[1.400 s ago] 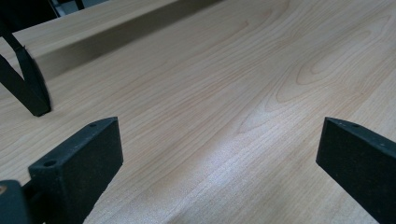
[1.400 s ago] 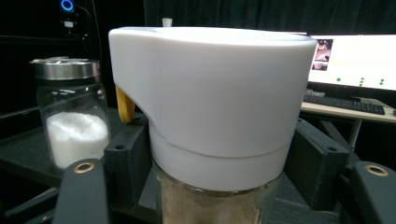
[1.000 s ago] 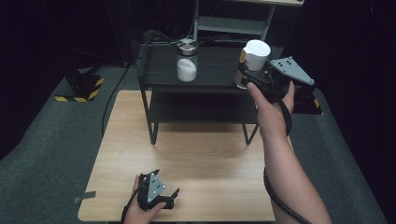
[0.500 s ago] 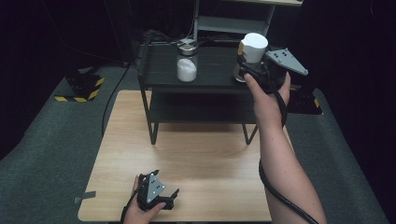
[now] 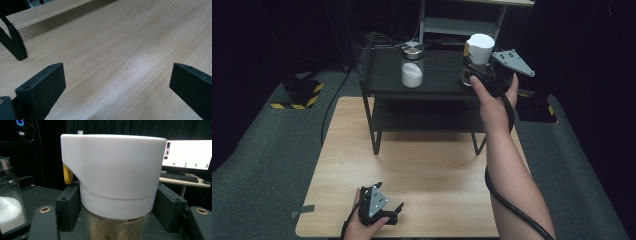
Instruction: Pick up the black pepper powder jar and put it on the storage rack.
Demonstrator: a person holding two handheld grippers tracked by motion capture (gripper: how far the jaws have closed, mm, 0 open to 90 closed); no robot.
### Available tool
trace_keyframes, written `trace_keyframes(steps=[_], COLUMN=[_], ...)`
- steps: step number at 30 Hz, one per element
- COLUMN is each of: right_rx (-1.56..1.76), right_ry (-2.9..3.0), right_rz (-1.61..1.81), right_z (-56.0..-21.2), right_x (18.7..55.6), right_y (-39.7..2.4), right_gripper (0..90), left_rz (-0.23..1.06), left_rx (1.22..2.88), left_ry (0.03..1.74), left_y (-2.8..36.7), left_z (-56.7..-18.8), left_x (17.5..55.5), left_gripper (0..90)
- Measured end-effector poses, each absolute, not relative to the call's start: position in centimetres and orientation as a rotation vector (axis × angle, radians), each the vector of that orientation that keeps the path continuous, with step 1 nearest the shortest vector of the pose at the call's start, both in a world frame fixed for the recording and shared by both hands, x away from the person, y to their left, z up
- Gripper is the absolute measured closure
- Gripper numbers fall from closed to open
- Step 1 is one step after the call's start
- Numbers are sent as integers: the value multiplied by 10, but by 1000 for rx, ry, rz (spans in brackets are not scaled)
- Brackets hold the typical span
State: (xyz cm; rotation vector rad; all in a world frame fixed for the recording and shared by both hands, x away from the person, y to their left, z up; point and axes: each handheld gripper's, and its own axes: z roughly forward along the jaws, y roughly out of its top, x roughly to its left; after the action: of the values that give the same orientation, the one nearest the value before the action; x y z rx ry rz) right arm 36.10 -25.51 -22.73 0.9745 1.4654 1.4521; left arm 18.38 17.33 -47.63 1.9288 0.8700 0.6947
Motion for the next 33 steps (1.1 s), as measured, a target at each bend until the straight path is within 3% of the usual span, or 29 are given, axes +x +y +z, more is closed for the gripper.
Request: trace_keyframes(steps=[19, 23, 33], right_rx=[975, 972, 965], right_ry=[1460, 1459, 1453], right_rz=[1449, 1438, 1430], right_z=[-229, -227, -230], right_x=[363, 363, 356], right_y=[-253, -252, -249], right_gripper=[304, 267, 74], left_rz=[698, 695, 691], left_rx=[1941, 1941, 1942], left_ry=[859, 858, 857], left_y=[172, 173, 173], left_z=[-476, -476, -476], left_x=[184, 184, 184], left_gripper=[7, 7, 7])
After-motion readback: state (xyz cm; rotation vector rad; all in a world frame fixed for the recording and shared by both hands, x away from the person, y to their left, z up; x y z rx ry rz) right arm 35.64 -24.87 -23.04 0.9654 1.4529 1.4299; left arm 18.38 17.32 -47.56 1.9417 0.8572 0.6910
